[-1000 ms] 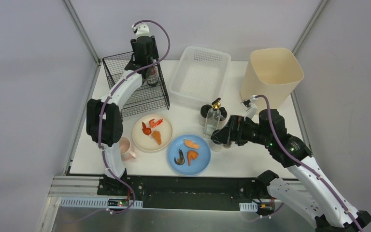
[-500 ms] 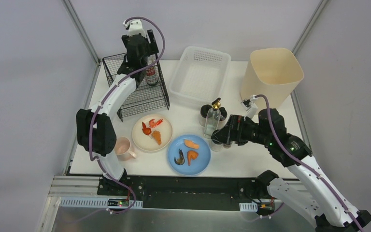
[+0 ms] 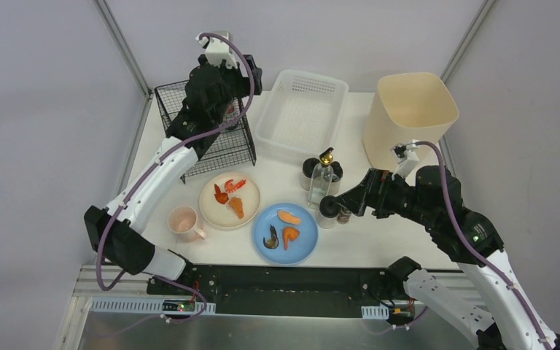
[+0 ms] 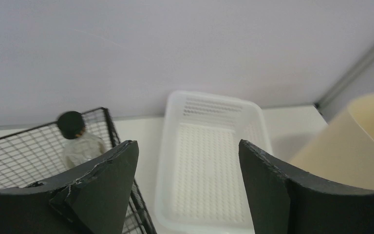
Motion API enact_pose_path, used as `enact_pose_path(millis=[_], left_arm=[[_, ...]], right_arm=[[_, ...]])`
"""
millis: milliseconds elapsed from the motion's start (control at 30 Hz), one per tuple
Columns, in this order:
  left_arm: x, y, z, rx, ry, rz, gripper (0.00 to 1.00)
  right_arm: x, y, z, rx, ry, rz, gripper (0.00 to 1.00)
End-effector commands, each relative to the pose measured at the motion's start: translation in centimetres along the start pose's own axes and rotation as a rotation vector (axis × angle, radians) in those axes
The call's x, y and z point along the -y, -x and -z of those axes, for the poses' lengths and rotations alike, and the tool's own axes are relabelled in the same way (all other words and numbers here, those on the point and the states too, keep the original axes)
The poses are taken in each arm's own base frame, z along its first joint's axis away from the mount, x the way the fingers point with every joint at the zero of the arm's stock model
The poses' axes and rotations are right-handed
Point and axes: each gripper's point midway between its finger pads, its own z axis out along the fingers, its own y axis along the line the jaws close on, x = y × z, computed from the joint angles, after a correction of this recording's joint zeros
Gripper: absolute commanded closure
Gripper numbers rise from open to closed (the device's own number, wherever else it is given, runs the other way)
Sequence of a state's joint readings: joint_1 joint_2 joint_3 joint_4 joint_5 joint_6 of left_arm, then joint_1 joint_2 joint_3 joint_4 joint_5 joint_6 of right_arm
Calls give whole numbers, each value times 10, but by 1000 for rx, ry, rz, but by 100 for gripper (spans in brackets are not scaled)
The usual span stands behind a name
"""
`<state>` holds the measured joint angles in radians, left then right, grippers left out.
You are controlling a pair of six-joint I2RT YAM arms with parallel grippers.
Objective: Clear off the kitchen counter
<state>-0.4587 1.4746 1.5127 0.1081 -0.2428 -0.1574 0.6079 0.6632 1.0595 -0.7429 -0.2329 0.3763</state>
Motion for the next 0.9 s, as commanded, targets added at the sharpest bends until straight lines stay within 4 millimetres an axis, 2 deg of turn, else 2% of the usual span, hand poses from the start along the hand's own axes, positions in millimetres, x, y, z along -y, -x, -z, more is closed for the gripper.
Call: enact_pose_path(millis=[0,133,200,333,400,500,667,867], left_arm=[[56,-8,44,-52,-255,-10,23],[89,-27,82,-120,-445,73,21],[100,-39,99,-144,-514,91,15],[122,-72,130,-209,-621,93,13],[136,-85,144,-239,-685,95,4],[155,-102,165,-282,-781,84,2],[166,-125,185,-332,-845,80,2],[188,-146,200,-381,-922,76,1]], right_arm=[[14,5,17,23,-117,4,1],[23,7,32,37,-187,-6,1],[24,8,39,48,-206,-9,1],[24,11,53,72,-223,-20,1],[22,11,58,68,-228,-27,1],[25,16,65,90,-262,-37,1],[23,16,72,99,-259,-53,1],[19,14,69,88,-237,-61,1]])
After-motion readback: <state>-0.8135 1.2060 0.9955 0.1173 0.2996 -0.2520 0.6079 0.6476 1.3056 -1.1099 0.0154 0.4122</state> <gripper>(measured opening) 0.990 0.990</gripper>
